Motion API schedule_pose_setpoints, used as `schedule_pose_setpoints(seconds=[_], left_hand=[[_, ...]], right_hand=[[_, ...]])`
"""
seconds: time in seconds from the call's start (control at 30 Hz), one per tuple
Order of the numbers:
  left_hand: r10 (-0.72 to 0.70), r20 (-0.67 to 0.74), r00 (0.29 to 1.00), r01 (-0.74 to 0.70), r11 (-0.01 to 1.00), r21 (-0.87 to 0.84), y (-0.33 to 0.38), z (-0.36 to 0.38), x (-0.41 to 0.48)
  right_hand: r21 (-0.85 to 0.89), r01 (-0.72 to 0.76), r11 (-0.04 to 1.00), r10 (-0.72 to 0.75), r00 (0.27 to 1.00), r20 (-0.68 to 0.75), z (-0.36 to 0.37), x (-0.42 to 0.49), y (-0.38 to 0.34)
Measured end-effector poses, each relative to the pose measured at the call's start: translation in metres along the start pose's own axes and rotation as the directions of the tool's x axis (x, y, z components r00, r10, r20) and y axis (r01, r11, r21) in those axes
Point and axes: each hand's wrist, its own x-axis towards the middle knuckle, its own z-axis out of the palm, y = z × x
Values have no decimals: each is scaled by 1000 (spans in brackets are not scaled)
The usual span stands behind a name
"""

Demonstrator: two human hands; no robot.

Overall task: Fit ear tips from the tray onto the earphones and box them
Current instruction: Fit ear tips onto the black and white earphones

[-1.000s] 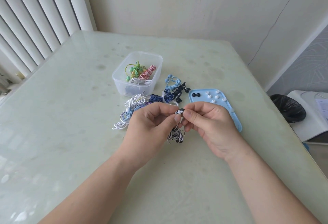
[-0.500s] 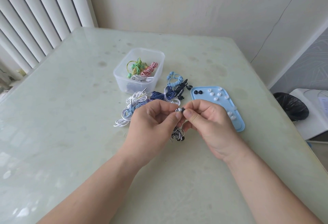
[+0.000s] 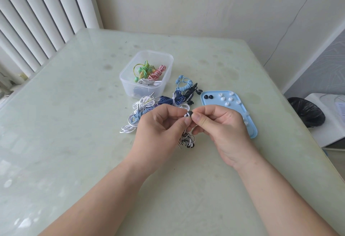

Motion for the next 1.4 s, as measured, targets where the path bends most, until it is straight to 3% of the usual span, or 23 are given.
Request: schedule_pose_setpoints(seconds=[0.67, 1.03, 1.13, 1.27, 1.4], left_hand=[[29, 41, 999, -29, 1000, -6, -4, -1, 4], [22, 9, 1000, -22, 1000, -21, -3, -2, 5], [17, 28, 999, -17, 1000, -4, -3, -2, 4], [18, 45, 999, -19, 1000, 20, -2, -1, 2], [8, 34, 999, -8, 1000, 15, -2, -2, 2]], right_hand=[[-22, 71, 997, -71, 997, -8, 0, -5, -3], [-252, 234, 939, -226, 972, 61, 5, -7, 6], [-376, 284, 882, -280, 958, 67, 4, -7, 6], [-550, 423, 720, -407, 899, 159, 1, -6, 3], [-579, 476, 662, -452, 870, 198, 1, -6, 3]])
